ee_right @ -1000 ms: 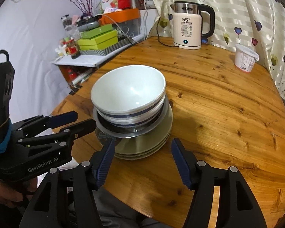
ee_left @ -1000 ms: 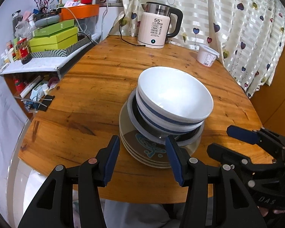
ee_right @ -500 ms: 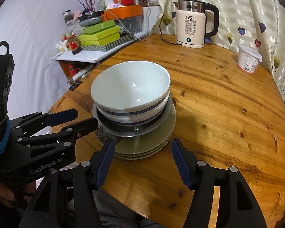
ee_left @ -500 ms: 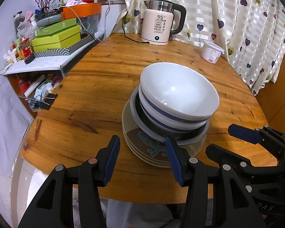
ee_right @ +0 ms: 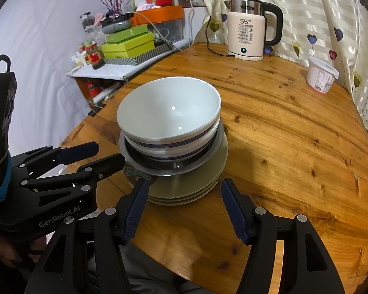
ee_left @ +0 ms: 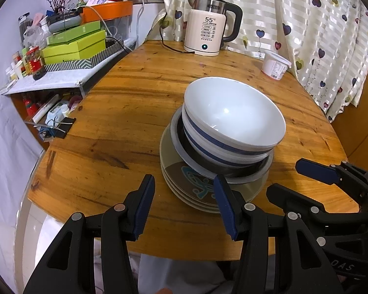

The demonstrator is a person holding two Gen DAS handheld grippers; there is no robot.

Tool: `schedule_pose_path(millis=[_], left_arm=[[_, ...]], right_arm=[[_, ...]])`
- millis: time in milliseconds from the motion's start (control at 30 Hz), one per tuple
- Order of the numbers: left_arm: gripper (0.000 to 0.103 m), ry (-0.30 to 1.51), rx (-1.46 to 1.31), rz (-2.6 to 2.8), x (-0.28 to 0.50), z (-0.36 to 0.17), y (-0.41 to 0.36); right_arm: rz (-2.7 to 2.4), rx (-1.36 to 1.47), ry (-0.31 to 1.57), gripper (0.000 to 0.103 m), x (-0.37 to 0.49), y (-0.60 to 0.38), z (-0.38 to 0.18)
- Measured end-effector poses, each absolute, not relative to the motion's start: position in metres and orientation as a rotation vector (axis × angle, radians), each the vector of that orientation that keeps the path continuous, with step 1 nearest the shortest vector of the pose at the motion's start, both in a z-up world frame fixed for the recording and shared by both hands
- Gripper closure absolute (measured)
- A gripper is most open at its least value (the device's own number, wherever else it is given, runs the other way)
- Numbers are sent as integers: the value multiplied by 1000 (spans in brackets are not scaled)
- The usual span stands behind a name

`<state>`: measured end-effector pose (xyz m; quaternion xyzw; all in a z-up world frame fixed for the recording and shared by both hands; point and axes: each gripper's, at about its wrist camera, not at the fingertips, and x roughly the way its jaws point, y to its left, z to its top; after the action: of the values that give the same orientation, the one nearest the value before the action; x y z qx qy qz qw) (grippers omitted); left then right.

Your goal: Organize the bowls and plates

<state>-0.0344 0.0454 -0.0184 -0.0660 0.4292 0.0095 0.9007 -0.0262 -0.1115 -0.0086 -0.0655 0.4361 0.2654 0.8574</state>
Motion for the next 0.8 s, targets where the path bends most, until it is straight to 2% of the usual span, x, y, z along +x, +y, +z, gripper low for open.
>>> schedule_pose_path(millis=[800], left_arm=[[52,909,-153,12,-33,-20,44]], right_arm=[[561,-132,925,40,-26,-112,-12]])
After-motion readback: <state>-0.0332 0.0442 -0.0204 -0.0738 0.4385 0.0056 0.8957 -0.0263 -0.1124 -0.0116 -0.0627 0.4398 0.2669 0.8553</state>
